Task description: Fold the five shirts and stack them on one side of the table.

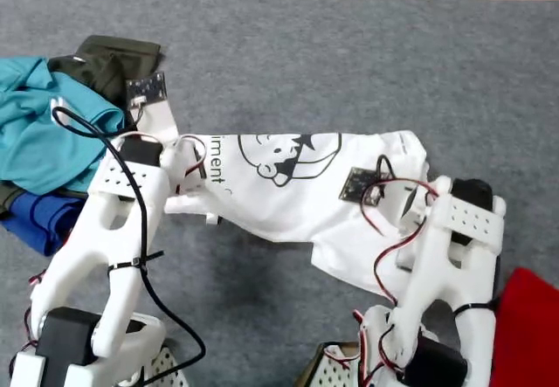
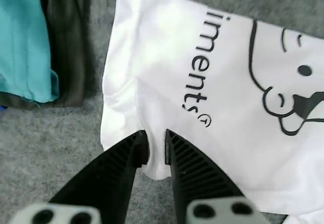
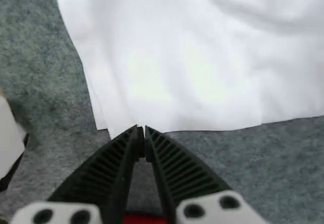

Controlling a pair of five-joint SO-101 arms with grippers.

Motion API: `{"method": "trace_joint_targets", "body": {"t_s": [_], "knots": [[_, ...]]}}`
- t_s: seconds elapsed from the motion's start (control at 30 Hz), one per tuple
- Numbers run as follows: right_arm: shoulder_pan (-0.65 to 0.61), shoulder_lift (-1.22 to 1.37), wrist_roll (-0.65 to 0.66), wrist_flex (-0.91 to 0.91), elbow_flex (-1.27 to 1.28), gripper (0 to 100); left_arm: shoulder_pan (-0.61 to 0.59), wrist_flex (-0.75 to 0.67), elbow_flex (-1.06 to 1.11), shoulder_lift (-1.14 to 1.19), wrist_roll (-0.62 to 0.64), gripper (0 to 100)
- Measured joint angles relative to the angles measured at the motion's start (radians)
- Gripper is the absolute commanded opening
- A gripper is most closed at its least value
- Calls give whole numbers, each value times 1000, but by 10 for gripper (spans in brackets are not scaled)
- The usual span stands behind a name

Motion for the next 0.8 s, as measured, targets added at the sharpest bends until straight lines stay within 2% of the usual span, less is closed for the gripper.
{"method": "trace_joint_targets", "body": {"t_s": [0.13, 0.23, 0.43, 0.63, 0.8], "knots": [[0, 0, -3, 18, -43, 23, 0, 21, -58, 0, 0, 70], [-2, 0, 0, 48, -43, 72, 0, 21, -80, 12, 0, 70], [-2, -5, 132, 75, 75, 94, 0, 23, -118, 146, 0, 70], [61, -8, 218, 54, 110, 95, -3, 161, -245, 259, -9, 76], [137, -8, 236, 54, 110, 153, -17, 258, -281, 270, -29, 205]]}}
